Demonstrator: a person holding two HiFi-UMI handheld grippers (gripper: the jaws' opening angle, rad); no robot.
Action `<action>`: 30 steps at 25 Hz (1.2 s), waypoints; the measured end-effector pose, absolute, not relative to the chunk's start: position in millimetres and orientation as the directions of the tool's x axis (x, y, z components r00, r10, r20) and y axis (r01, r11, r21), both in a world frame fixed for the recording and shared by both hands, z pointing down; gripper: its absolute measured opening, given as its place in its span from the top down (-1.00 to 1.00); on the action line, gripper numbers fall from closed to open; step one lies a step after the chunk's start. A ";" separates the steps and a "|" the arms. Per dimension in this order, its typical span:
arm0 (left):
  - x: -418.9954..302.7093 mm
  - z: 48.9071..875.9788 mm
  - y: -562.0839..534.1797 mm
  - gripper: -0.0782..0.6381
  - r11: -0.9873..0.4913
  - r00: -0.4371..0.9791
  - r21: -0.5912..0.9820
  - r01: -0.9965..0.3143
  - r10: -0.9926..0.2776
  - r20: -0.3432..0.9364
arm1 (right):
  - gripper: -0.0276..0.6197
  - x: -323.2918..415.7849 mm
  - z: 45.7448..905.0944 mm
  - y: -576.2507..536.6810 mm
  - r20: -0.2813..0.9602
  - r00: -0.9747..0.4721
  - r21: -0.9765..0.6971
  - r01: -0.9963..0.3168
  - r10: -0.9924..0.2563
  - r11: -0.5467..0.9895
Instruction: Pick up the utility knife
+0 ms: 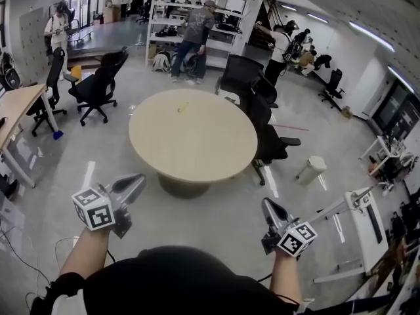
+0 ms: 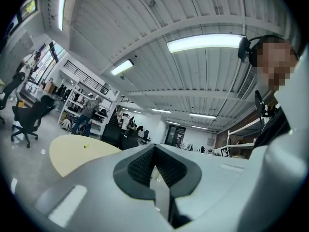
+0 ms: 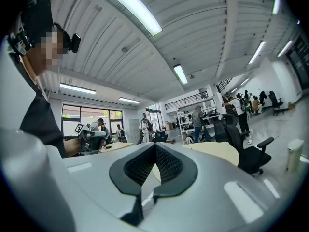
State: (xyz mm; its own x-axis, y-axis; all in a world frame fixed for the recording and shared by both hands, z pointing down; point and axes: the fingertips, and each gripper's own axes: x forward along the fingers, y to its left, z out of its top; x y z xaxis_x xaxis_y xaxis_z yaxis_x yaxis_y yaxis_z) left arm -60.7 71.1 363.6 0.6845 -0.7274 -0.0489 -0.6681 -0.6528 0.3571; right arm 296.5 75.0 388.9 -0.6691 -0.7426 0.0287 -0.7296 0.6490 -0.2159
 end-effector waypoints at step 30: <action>-167.9 382.8 -236.5 0.79 -0.756 0.800 0.392 -0.524 -0.595 -0.078 | 0.87 184.6 384.4 -171.2 0.074 -0.534 -0.192 -0.836 -0.842 0.513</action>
